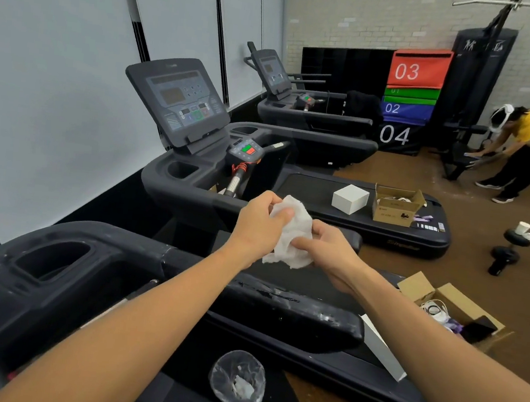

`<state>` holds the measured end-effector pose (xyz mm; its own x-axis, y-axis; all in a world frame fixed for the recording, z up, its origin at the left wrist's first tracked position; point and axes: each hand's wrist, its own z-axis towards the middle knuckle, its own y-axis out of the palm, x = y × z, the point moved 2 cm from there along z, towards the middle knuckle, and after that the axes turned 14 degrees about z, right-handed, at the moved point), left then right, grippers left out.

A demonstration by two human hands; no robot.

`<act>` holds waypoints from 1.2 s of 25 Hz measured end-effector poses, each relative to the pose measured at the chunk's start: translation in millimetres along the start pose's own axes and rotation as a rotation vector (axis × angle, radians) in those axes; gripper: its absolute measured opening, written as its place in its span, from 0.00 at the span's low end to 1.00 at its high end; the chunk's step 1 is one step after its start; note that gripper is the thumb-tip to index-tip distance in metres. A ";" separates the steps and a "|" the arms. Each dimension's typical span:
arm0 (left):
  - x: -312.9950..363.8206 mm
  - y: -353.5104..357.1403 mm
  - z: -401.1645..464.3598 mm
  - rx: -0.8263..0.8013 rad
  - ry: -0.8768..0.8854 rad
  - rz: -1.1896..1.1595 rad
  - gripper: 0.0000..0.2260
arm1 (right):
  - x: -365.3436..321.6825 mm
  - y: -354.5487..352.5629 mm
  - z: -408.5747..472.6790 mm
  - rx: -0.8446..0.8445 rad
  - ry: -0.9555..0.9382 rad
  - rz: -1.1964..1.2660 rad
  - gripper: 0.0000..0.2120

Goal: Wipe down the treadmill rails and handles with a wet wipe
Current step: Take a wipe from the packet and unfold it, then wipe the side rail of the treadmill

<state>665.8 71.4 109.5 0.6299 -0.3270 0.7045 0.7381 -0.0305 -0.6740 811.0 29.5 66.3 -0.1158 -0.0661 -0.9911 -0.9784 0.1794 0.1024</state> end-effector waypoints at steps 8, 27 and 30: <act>4.4 25.2 -21.8 -0.383 0.272 -0.095 0.11 | 28.3 -24.6 -6.2 0.017 0.241 0.476 0.06; -58.3 100.2 -14.0 -0.395 -0.089 0.068 0.15 | 69.9 -111.8 -7.0 0.018 -0.073 -0.581 0.06; -75.3 102.2 -16.9 -0.340 -0.097 0.153 0.16 | 94.3 -106.5 -27.7 -0.044 -0.257 -0.857 0.06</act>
<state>689.7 76.9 -16.3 0.7584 -0.2614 0.5971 0.5217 -0.3056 -0.7965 899.6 -23.0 -35.6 0.6945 0.0625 -0.7168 -0.7177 0.1311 -0.6839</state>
